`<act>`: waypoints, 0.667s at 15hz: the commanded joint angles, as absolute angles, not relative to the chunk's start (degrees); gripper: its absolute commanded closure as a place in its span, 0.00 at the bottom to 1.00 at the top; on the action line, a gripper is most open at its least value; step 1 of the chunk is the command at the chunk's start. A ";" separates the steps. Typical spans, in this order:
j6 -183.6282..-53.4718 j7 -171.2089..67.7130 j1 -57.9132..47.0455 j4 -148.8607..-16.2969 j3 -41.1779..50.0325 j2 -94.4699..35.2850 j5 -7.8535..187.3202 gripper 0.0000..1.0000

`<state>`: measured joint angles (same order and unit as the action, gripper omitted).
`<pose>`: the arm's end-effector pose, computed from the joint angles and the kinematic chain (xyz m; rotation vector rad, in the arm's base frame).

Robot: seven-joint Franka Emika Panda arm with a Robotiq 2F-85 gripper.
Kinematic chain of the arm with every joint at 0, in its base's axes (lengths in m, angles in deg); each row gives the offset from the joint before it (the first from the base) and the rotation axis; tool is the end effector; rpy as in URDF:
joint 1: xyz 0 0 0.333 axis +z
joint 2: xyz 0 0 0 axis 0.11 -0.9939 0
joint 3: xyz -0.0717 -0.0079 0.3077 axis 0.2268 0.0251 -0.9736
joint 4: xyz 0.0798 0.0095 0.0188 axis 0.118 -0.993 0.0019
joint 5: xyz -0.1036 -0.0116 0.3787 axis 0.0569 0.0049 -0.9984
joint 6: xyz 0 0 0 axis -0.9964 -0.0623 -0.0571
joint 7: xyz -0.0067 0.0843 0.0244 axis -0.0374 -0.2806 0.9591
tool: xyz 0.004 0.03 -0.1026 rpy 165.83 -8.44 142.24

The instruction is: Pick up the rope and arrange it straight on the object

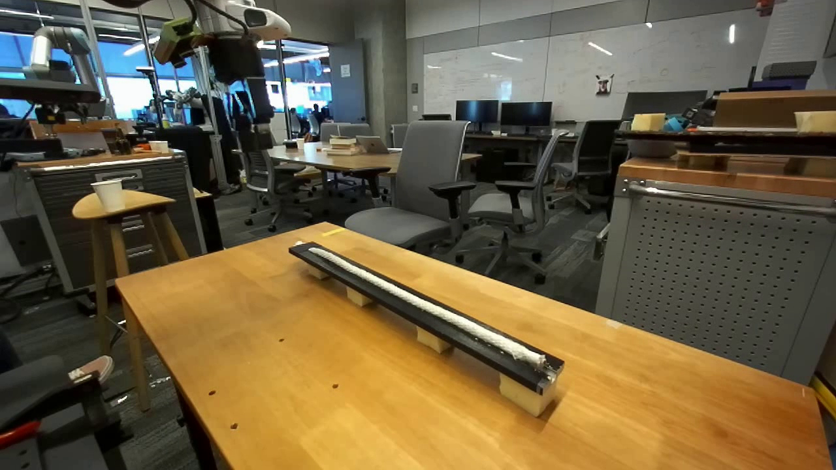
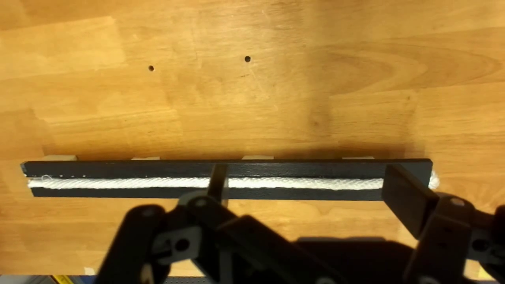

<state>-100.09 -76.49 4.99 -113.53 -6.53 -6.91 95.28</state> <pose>0.4895 0.1543 0.4459 2.9939 -0.1902 0.0620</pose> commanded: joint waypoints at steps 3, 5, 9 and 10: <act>-99.13 -77.43 4.15 -108.97 -9.05 -12.05 96.90 0.00; -98.39 -77.37 4.83 -105.31 -9.86 -16.25 98.19 0.00; -98.50 -77.17 6.81 -96.92 -10.56 -24.95 99.38 0.00; -98.75 -77.68 7.53 -94.44 -10.40 -27.39 99.39 0.00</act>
